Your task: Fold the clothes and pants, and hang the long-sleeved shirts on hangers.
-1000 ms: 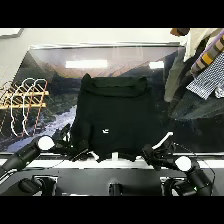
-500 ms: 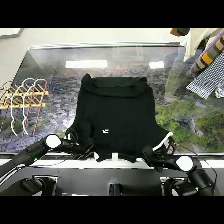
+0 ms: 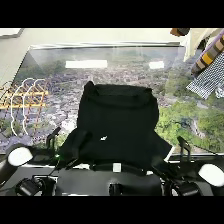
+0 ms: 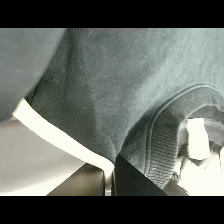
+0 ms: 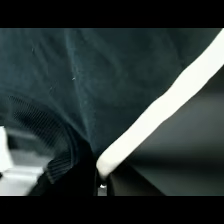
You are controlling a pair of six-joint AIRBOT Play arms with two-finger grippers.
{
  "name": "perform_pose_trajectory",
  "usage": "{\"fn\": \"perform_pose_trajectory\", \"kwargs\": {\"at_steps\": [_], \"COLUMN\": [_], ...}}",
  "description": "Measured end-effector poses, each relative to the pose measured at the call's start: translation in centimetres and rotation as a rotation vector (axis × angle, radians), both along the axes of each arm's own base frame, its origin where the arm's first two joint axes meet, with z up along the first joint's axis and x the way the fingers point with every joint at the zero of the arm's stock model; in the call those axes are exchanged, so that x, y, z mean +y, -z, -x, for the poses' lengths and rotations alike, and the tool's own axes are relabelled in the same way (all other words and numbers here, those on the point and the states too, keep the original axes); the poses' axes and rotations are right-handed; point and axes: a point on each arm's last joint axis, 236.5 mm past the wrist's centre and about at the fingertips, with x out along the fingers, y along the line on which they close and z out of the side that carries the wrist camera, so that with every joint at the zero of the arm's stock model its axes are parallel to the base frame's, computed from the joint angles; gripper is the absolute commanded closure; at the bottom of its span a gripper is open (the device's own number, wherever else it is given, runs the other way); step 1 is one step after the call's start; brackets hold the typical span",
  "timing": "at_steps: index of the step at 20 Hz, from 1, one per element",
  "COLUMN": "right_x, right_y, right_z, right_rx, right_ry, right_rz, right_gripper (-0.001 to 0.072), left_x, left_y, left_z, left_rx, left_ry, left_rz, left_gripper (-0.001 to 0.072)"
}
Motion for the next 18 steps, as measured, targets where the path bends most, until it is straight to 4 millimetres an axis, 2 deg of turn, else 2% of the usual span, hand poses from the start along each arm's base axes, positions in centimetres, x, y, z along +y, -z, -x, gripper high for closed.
{"fn": "perform_pose_trajectory", "kwargs": {"at_steps": [3, 5, 8, 13, 16, 17, 18], "right_x": [-0.2, 0.1, 0.8, 1.4, 1.2, 1.0, 0.9], "right_y": [-1.7, -1.8, -1.1, 1.0, 3.0, 3.5, 3.9], "right_z": [-0.6, -2.4, -6.3, -13.9, -15.8, -16.2, -16.6], "right_rx": [-0.043, -0.054, -0.062, -0.121, -0.103, -0.099, -0.1], "right_ry": [0.045, 0.08, 0.142, 0.274, 0.311, 0.319, 0.325], "right_rz": [-0.004, -0.01, -0.018, -0.031, -0.003, 0.007, 0.014], "right_gripper": [0.0663, 0.0663, 0.0662, 0.0662, 0.0652, 0.0601, 0.0492], "left_x": [-0.3, -1.3, -3.0, -5.4, -6.0, -6.1, -6.1], "left_y": [-1.3, -1.5, -1.1, 1.3, 4.1, 4.8, 5.5], "left_z": [-0.5, -2.1, -5.6, -11.5, -13.2, -13.6, -13.9], "left_rx": [-0.034, -0.051, -0.083, -0.121, -0.096, -0.089, -0.082], "left_ry": [-0.042, -0.072, -0.094, -0.059, -0.043, -0.041, -0.041], "left_rz": [0.041, 0.08, 0.097, 0.051, 0.009, -0.002, -0.013], "left_gripper": [0.0671, 0.0671, 0.0671, 0.067, 0.067, 0.0668, 0.0665]}}
